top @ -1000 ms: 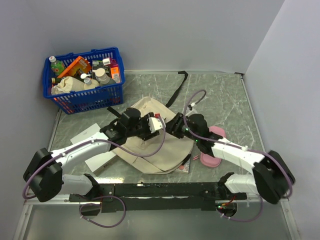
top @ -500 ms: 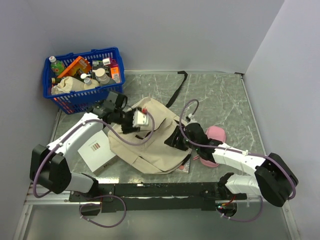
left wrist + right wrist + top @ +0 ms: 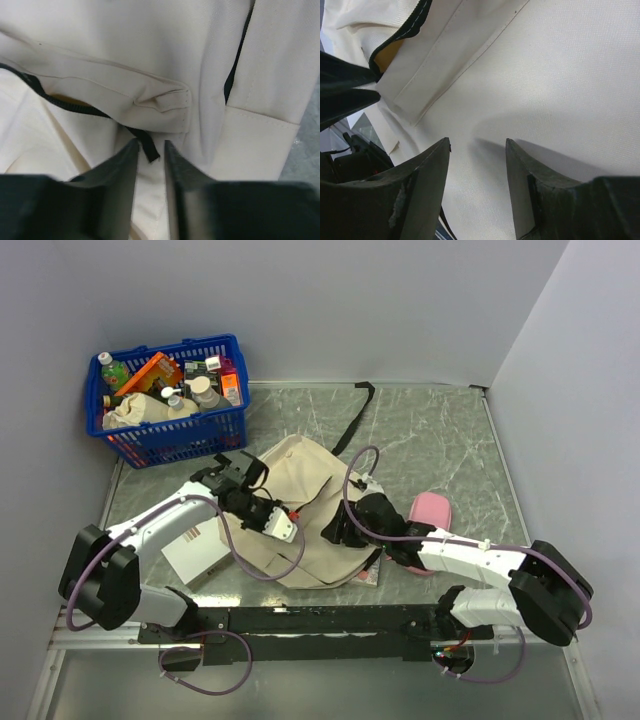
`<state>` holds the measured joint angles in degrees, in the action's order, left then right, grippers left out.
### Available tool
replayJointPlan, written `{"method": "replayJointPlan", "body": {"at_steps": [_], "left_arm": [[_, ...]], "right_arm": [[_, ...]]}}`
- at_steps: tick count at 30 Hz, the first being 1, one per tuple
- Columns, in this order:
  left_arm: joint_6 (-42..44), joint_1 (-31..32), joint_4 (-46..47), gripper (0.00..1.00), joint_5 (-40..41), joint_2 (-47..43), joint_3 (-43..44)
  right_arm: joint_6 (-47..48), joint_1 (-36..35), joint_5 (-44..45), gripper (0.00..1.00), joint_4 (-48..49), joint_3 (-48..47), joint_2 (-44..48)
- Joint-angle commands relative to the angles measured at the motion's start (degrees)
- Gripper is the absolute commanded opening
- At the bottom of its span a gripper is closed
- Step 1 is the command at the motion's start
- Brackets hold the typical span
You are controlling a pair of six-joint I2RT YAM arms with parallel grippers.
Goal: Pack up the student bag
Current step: Place the personal item in the student bag, then zip the student bag at the center of the board.
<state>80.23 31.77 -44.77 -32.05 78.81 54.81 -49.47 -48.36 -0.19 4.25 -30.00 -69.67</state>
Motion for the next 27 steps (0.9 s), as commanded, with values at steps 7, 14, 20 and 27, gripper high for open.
{"method": "replayJointPlan", "body": {"at_steps": [7, 14, 20, 27], "left_arm": [[-26.3, -5.5, 16.7, 0.25, -3.5, -2.3, 4.7], [-49.9, -8.6, 29.9, 0.33, 7.1, -12.2, 2.0], [-59.8, -21.4, 21.6, 0.37, 1.1, -14.8, 3.7], [-66.5, -33.2, 18.8, 0.50, -8.1, -11.0, 4.4]], "right_arm": [[11.7, -1.7, 8.6, 0.54, -7.8, -8.8, 4.1], [33.5, 2.3, -1.2, 0.62, -7.8, -24.8, -5.0], [50.8, 1.9, -16.5, 0.60, -12.7, -37.0, -14.1], [61.3, -4.2, -17.6, 0.56, -26.1, -48.0, -22.8]]}}
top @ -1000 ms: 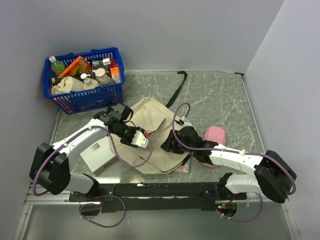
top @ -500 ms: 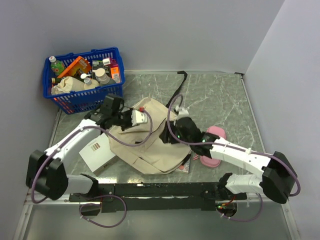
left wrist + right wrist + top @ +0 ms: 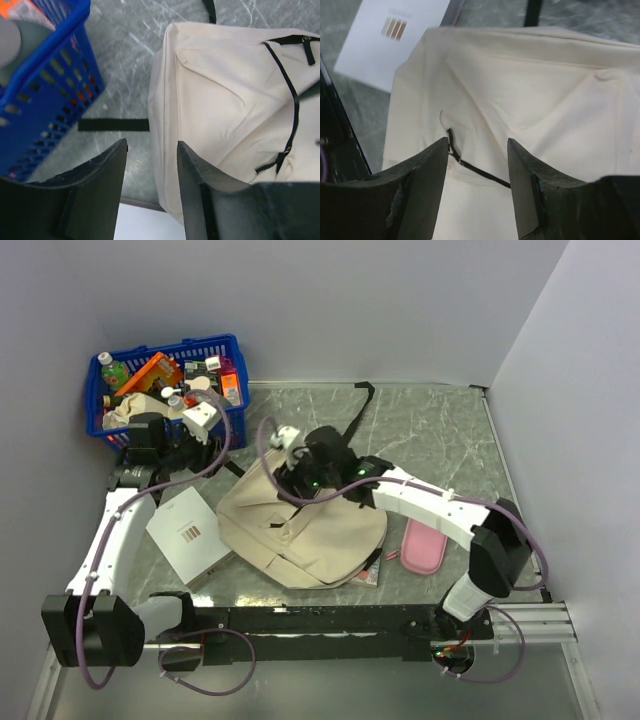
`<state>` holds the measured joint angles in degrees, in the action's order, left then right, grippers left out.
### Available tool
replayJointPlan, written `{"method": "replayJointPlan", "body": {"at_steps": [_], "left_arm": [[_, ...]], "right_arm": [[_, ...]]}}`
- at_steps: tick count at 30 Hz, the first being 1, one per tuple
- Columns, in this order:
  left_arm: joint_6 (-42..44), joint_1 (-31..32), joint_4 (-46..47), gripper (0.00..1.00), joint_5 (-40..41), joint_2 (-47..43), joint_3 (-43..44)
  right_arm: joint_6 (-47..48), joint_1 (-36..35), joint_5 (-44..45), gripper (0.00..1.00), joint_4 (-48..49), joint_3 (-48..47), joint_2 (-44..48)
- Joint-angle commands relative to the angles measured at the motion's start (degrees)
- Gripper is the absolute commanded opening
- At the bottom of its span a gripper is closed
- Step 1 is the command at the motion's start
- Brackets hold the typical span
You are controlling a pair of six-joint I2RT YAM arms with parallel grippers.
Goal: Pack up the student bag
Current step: Zip the student bag at the center of the board.
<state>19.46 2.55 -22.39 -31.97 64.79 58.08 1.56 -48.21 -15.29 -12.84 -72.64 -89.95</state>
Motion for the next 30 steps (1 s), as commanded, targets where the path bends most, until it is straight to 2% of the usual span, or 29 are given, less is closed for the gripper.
{"method": "replayJointPlan", "body": {"at_steps": [1, 6, 12, 20, 30], "left_arm": [[-6.1, -4.6, -3.6, 0.51, -7.9, 3.8, 1.0], [-8.2, -5.7, -1.2, 0.53, -9.0, 5.3, -1.7], [-11.1, -5.8, 0.8, 0.53, -12.0, 3.6, -2.3], [-10.6, -5.9, 0.9, 0.53, -13.5, 1.2, -3.0], [-14.1, -6.1, 2.2, 0.57, -15.1, -0.6, -3.7]], "right_arm": [[12.0, -5.1, -1.9, 0.55, -9.9, -6.0, -3.9], [15.1, -11.1, 3.5, 0.45, -13.2, -8.4, -7.7], [16.7, -11.6, 4.1, 0.36, -14.8, -9.2, -11.4], [17.6, -11.8, 7.5, 0.39, -16.2, -13.0, -16.7], [18.0, -12.8, 12.6, 0.46, -14.1, -11.5, -19.3]]}}
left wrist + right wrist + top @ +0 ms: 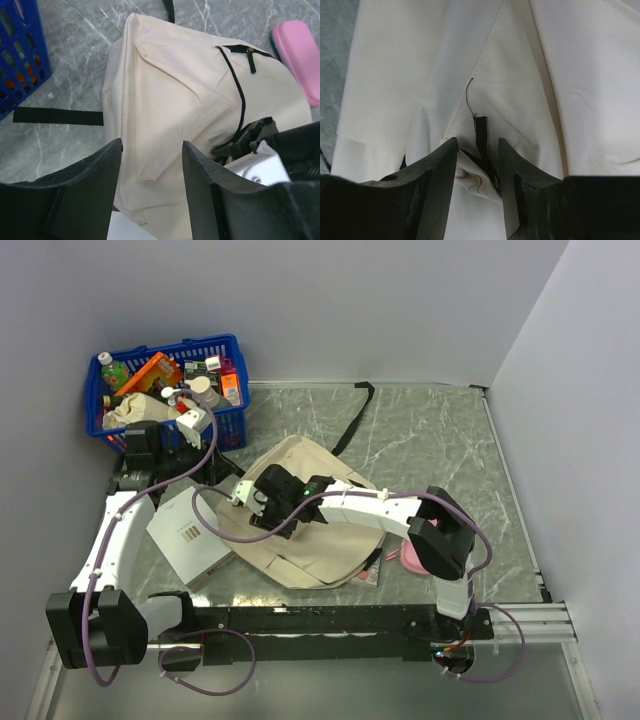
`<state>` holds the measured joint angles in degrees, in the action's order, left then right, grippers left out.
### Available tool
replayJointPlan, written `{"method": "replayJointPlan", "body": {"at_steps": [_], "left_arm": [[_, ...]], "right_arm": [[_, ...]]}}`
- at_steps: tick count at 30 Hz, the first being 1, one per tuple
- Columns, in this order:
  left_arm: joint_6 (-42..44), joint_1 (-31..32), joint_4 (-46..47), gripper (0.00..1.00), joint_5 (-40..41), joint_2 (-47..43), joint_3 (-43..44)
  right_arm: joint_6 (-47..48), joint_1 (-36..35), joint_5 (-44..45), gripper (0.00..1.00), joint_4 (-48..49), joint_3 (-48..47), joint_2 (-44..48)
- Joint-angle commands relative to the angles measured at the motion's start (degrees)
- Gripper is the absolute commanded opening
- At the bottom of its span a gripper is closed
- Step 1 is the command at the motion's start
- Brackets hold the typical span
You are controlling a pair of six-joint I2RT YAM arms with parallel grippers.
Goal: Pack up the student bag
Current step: Zip the student bag at the center of the board.
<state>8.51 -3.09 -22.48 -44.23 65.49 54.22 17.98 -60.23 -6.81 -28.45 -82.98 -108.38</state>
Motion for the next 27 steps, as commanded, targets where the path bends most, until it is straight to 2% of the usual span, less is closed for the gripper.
{"method": "replayJointPlan", "body": {"at_steps": [1, 6, 10, 15, 18, 19, 27], "left_arm": [[-3.8, -0.9, 3.0, 0.57, -3.1, -1.4, 0.2], [-7.0, -2.2, 5.0, 0.59, -3.6, -1.4, 0.3], [-8.1, -5.8, 5.4, 0.60, -5.8, -0.4, 0.8], [-9.7, -10.5, 4.7, 0.59, -8.8, 0.3, 2.6], [-9.1, -11.1, 4.4, 0.60, -9.4, 0.2, 3.4], [-9.1, -11.1, 4.5, 0.60, -9.7, 0.1, 3.6], [-6.1, -11.1, 4.6, 0.60, -11.3, -1.1, 2.5]], "right_arm": [[1.4, -0.8, 5.0, 0.45, 2.4, -1.0, -1.0], [1.3, -1.9, 10.9, 0.34, 8.0, 1.6, -1.0], [2.2, -3.3, 15.2, 0.28, 11.1, 2.1, -1.9], [2.4, -3.8, 14.6, 0.21, 9.4, 1.6, -2.7], [2.2, -3.8, 13.9, 0.03, 8.8, 0.9, -2.6], [2.2, -3.6, 14.5, 0.00, 8.7, 0.6, -2.5], [-3.8, 1.2, 13.3, 0.00, 10.2, 0.4, 1.4]]}}
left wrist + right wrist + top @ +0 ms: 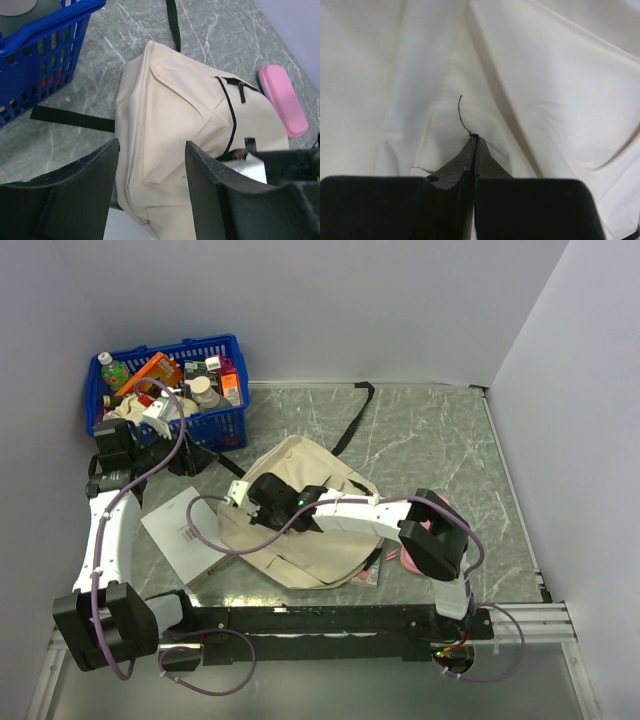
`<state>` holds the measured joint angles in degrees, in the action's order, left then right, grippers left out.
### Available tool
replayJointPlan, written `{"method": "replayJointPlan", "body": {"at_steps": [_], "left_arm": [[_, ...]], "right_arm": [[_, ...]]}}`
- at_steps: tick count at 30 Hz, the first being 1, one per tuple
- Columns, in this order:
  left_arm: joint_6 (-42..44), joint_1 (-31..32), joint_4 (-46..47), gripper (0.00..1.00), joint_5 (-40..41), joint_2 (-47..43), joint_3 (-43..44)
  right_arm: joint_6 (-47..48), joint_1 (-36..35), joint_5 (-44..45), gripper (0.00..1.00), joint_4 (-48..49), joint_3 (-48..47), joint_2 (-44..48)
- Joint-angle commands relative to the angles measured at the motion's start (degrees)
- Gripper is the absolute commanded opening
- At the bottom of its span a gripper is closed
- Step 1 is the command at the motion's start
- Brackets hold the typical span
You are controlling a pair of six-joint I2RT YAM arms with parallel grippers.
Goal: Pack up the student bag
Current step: Zip the student bag at the center of the board.
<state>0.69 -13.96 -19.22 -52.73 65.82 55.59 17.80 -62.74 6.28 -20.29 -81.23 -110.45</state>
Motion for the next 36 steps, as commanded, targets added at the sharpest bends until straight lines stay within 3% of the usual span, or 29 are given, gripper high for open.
{"method": "replayJointPlan", "body": {"at_steps": [1, 7, 14, 24, 32, 36], "left_arm": [[1.9, -0.2, 1.4, 0.61, -2.7, -1.9, 0.3], [8.2, 2.7, -2.8, 0.60, -3.4, -3.0, -1.7], [6.0, 19.3, 4.0, 0.60, 1.8, -5.5, -8.4], [0.7, 24.1, 13.2, 0.60, 4.0, 0.0, -14.1], [5.4, 30.4, 14.2, 0.62, 5.5, 4.1, -16.3], [5.7, 32.5, 15.1, 0.64, 11.1, 5.0, -16.6]], "right_arm": [[-5.1, 4.5, -0.2, 0.00, 2.4, -1.0, 4.4], [-11.5, 9.5, -2.4, 0.00, 7.3, 2.7, 9.2], [-17.6, 13.0, -8.4, 0.00, 10.5, 4.0, 13.2], [-26.0, 13.2, -11.8, 0.00, 15.5, 10.5, 16.6], [-30.4, 15.8, -12.8, 0.00, 17.4, 9.8, 13.5], [-32.6, 17.8, -14.4, 0.00, 18.6, 9.3, 12.6]]}}
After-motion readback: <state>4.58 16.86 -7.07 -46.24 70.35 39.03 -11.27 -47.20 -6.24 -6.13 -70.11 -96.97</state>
